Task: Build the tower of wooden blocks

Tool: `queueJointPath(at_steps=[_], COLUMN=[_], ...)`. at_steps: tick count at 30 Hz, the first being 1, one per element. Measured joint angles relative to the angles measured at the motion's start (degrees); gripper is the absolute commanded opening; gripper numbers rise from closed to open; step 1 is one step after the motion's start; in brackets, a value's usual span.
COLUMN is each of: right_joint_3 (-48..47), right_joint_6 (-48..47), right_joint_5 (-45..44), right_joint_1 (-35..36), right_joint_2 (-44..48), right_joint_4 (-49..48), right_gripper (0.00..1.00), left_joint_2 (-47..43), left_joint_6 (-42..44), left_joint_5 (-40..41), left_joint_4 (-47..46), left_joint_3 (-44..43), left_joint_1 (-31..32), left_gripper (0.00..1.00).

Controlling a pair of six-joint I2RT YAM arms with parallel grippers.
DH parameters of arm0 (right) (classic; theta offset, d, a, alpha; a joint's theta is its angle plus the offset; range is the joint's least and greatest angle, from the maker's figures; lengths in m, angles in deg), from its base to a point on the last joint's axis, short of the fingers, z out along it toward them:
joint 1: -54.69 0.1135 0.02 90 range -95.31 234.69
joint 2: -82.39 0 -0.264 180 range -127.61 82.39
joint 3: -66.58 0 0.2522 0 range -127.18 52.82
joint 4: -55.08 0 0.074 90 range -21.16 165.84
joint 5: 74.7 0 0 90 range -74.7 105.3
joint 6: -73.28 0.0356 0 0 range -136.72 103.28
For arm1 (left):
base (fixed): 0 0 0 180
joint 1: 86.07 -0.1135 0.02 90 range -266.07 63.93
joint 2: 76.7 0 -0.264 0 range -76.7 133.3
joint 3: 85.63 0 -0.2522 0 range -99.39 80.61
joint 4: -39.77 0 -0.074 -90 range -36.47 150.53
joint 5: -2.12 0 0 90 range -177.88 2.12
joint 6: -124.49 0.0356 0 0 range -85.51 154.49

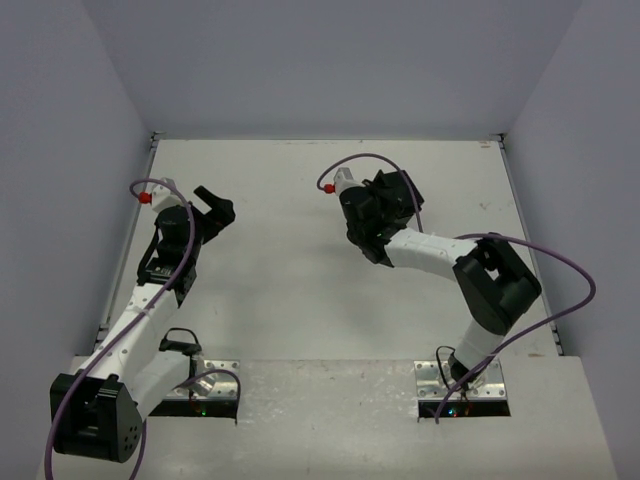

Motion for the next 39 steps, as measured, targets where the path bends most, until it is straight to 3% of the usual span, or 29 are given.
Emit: queueJointPath(at_steps=[24, 27, 29, 31, 35, 39], right_joint_3=[-7.1, -15.5, -27.7, -37.7, -45.0, -45.0], right_joint_6=[10.9, 22.1, 41.0, 56.3, 75.8, 85.5], right_joint_5=[-13.0, -15.8, -17.2, -18.2, -20.6, -21.0], right_joint_1=[6.2, 6.6, 7.0, 7.2, 8.3, 9.0], right_joint_2=[-8.0, -12.2, -17.9, -23.1, -27.6, -27.8], right_joint_4=[12.8, 28.0, 51.1, 66.8, 84.2, 92.3], right_gripper=[0.00, 0.00, 0.00, 0.00, 0.00, 0.01], left_joint_2=[1.2, 1.2, 1.2, 1.2, 1.2, 1.2], left_joint_6=[0.0, 0.0, 0.0, 0.0, 0.0, 0.0], left_joint_5=[0.0, 0.0, 0.0, 0.0, 0.0, 0.0], left_joint_4=[0.0, 0.0, 0.1, 0.2, 0.5, 0.5], left_joint_3=[0.0, 0.0, 0.0, 0.0, 0.0, 0.0], left_joint_1=[0.0, 0.0, 0.0, 0.0, 0.0, 0.0], left_gripper=[1.00, 1.00, 1.00, 1.00, 1.00, 1.00])
